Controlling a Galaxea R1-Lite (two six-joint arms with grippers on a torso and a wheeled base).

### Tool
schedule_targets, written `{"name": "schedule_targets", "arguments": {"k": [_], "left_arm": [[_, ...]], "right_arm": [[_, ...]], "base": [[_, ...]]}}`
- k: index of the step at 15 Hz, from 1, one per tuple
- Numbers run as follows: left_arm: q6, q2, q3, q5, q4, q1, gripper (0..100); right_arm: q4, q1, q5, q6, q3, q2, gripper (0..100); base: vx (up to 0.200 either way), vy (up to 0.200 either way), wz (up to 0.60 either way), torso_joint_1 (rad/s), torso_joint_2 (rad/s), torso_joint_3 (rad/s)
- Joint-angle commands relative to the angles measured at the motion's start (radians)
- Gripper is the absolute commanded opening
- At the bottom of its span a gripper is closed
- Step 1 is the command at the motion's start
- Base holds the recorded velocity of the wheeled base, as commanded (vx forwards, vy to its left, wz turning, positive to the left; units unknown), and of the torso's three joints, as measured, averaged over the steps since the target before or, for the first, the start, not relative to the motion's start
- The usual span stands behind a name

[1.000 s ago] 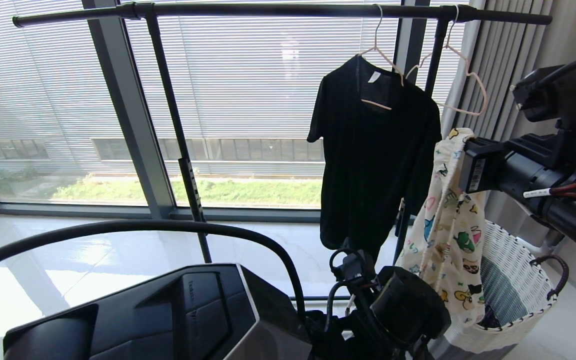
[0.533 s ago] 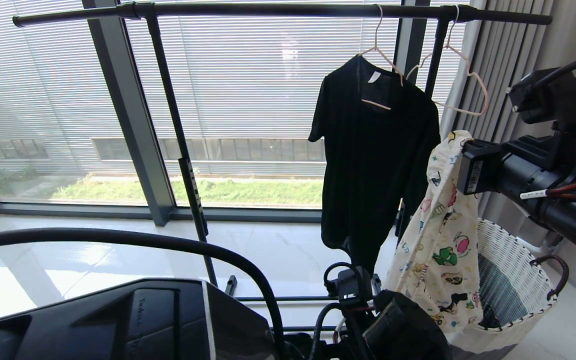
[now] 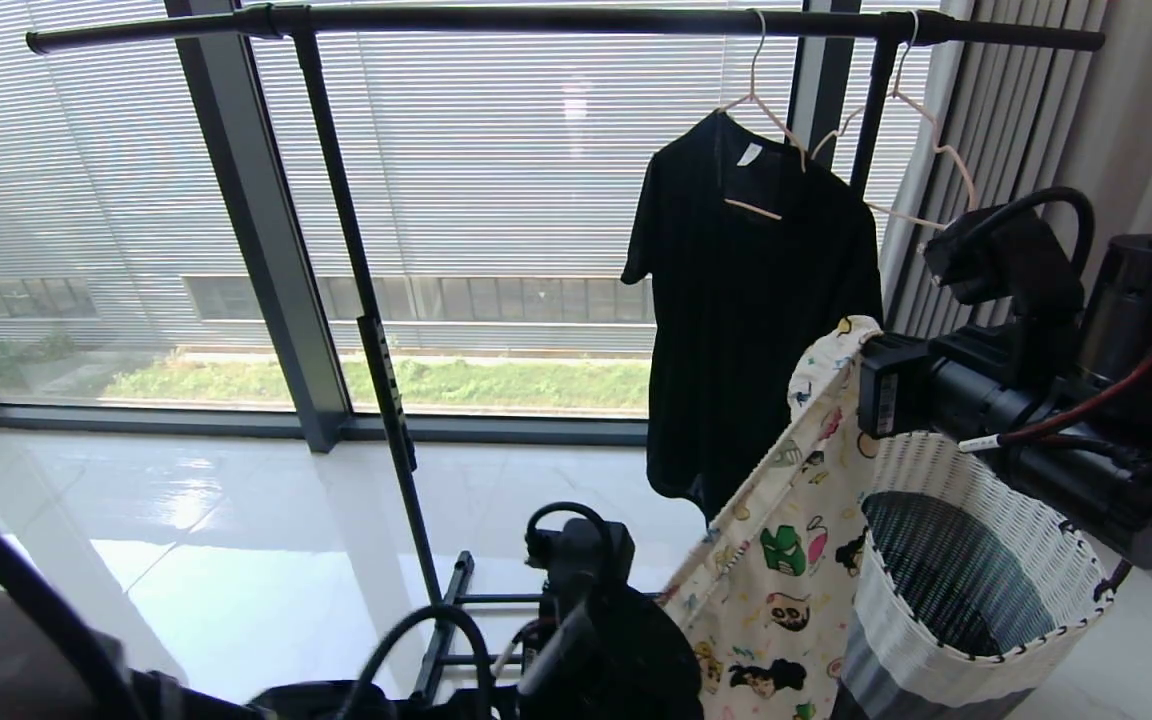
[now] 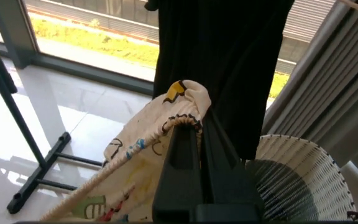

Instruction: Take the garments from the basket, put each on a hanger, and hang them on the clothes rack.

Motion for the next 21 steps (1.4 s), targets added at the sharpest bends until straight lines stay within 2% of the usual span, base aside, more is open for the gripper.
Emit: {"name": "schedule_targets", "arguments": {"k": [1, 2, 3, 5, 6, 8, 11, 13, 16, 19, 21], "left_arm": [[0.231, -0.286, 0.053, -0.014, 0.005, 0.22, 0], [0.292, -0.318, 0.043, -0.019, 0.014, 0.262, 0], [0.443, -0.382, 0.003, -0.023, 0.024, 0.354, 0], [0.558, -0.424, -0.058, -0.023, 0.024, 0.415, 0], [0.628, -0.44, -0.107, -0.023, 0.024, 0.424, 0], [0.693, -0.457, -0.147, -0.026, 0.024, 0.397, 0], [0.746, -0.459, -0.174, -0.042, 0.022, 0.324, 0], [0.789, -0.457, -0.19, -0.057, 0.022, 0.312, 0], [0.834, -0.454, -0.19, -0.118, 0.022, 0.301, 0], [0.837, -0.459, -0.171, -0.123, 0.021, 0.275, 0], [0.839, -0.468, -0.165, -0.123, 0.021, 0.275, 0]], "right_arm": [[0.011, 0.033, -0.002, -0.001, 0.001, 0.023, 0], [0.023, 0.036, -0.002, -0.001, 0.001, 0.023, 0], [0.09, 0.052, -0.005, -0.003, 0.002, 0.003, 0], [0.212, 0.072, -0.005, -0.003, 0.001, -0.057, 0], [0.32, 0.095, -0.005, -0.001, 0.001, -0.123, 0], [0.448, 0.129, -0.003, 0.0, 0.001, -0.212, 0], [0.612, 0.164, -0.003, -0.001, -0.001, -0.323, 0], [0.666, 0.165, -0.003, -0.001, -0.002, -0.362, 0], [0.673, 0.178, 0.0, -0.003, -0.016, -0.379, 0], [0.655, 0.178, 0.024, 0.0, -0.076, -0.352, 0], [0.666, 0.187, 0.035, -0.004, -0.081, -0.356, 0]], "base": [[0.0, 0.0, 0.0, 0.0, 0.0, 0.0], [0.0, 0.0, 0.0, 0.0, 0.0, 0.0], [0.0, 0.0, 0.0, 0.0, 0.0, 0.0], [0.0, 0.0, 0.0, 0.0, 0.0, 0.0], [0.0, 0.0, 0.0, 0.0, 0.0, 0.0], [0.0, 0.0, 0.0, 0.0, 0.0, 0.0], [0.0, 0.0, 0.0, 0.0, 0.0, 0.0], [0.0, 0.0, 0.0, 0.0, 0.0, 0.0], [0.0, 0.0, 0.0, 0.0, 0.0, 0.0], [0.0, 0.0, 0.0, 0.0, 0.0, 0.0], [0.0, 0.0, 0.0, 0.0, 0.0, 0.0]]}}
